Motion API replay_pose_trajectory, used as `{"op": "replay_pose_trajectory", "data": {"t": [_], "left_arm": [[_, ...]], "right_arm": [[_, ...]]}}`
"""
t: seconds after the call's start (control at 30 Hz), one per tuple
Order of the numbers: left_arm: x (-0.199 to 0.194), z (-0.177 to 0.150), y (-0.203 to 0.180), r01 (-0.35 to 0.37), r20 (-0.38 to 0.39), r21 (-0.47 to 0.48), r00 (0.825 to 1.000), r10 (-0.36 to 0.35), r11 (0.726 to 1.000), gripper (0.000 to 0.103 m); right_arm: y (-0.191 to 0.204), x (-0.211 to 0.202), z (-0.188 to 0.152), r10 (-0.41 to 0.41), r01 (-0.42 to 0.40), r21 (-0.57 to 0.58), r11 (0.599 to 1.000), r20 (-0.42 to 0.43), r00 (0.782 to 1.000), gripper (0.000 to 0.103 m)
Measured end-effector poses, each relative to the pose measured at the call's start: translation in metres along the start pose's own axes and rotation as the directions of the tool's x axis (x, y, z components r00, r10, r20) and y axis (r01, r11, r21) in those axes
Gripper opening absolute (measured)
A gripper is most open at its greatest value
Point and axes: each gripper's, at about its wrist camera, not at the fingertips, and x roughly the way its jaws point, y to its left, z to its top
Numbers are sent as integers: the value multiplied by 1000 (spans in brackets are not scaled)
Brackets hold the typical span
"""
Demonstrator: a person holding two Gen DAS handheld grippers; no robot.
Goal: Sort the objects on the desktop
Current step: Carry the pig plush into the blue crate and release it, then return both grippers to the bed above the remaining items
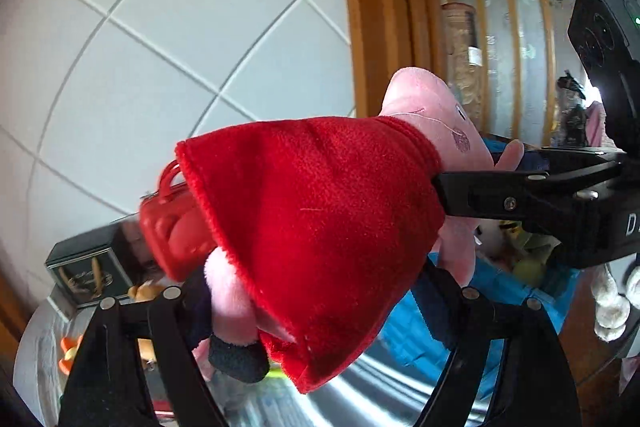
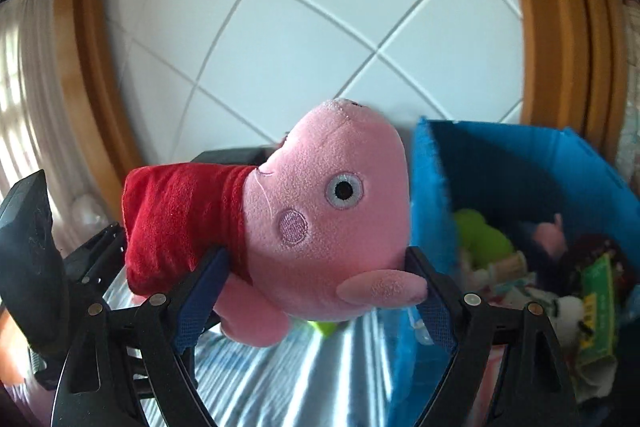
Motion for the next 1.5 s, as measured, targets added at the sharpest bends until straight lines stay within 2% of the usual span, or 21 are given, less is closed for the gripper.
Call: {"op": "replay_pose_trajectory", "data": {"t": [0.13,0.3,0.43,0.5,0.6,0.7,0.77,0.93,1.07,1.2,1.33,1.5], "left_arm": [[35,34,-52,114,-24,39,993,-113,993,82],[69,59,-122,206,-99,70,975,-199,976,83],[102,71,-156,217,-181,77,963,-201,973,84],[113,76,-174,193,-192,82,966,-174,978,84],[120,72,-181,175,-212,84,965,-154,981,84],[125,68,-178,148,-227,82,966,-126,986,84],[119,64,-172,137,-225,67,967,-118,988,84],[104,58,-148,107,-199,21,975,-101,994,85],[79,48,-117,63,-155,-31,986,-67,998,85],[50,29,-74,-37,-124,-81,992,26,996,87],[16,2,-22,-142,-106,-117,986,130,983,88],[-23,-48,56,-264,-149,-180,960,239,948,89]], "right_arm": [[-63,-38,5,-113,111,65,992,28,993,89],[-128,-62,0,-205,201,144,969,15,979,89],[-170,-68,-7,-246,242,200,949,-8,969,89],[-186,-71,-16,-251,250,220,943,-24,968,89],[-206,-73,-30,-256,257,256,932,-38,966,91],[-215,-78,-38,-278,281,269,921,-50,959,98],[-217,-80,-41,-275,279,276,920,-55,960,103],[-218,-76,-44,-267,276,284,918,-69,961,103],[-203,-72,-43,-272,281,272,920,-70,960,103],[-171,-65,-33,-265,269,224,937,-49,963,103],[-123,-59,-22,-226,223,166,961,1,974,103],[-47,-40,-12,-130,127,80,989,44,991,103]]}}
